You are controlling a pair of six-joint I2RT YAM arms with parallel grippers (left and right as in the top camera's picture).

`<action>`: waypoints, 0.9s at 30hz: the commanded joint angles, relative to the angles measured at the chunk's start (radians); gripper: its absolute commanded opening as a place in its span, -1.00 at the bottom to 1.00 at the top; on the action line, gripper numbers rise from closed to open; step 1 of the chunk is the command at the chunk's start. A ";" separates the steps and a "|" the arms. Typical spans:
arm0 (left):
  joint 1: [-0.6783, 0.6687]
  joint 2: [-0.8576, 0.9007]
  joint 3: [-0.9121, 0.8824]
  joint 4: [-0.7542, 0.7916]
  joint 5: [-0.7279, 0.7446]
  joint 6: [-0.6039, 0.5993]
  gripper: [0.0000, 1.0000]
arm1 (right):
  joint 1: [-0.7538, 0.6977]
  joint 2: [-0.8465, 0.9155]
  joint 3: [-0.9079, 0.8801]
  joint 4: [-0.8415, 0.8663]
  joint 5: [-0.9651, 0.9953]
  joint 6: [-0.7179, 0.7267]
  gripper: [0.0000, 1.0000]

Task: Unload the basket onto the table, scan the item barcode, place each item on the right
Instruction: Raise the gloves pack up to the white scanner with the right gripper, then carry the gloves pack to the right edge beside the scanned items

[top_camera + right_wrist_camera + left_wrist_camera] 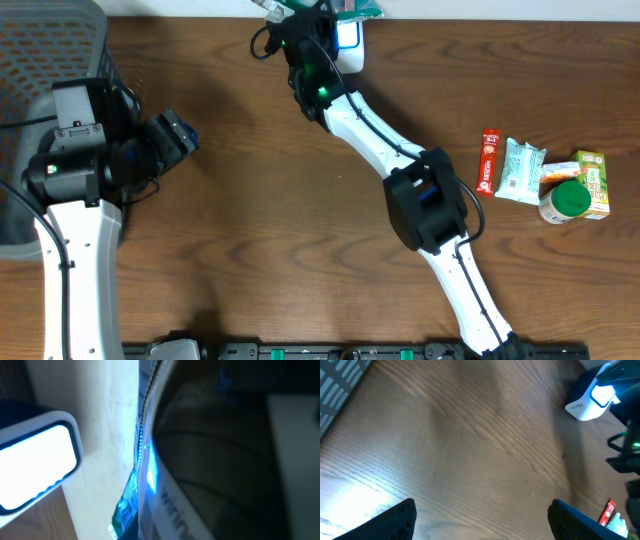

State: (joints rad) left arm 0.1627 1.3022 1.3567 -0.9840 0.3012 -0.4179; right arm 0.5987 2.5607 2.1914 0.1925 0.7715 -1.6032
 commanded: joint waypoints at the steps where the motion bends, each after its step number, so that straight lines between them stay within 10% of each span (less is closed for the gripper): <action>1: 0.003 0.004 0.006 0.000 -0.006 0.010 0.70 | 0.004 0.022 0.009 0.018 -0.053 -0.018 -0.85; 27: 0.003 0.004 0.006 -0.001 -0.006 0.010 0.70 | -0.037 0.087 0.005 -0.003 -0.156 0.159 -0.86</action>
State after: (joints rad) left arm 0.1627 1.3022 1.3571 -0.9840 0.3012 -0.4179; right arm 0.5713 2.6343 2.1914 0.1947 0.6167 -1.5101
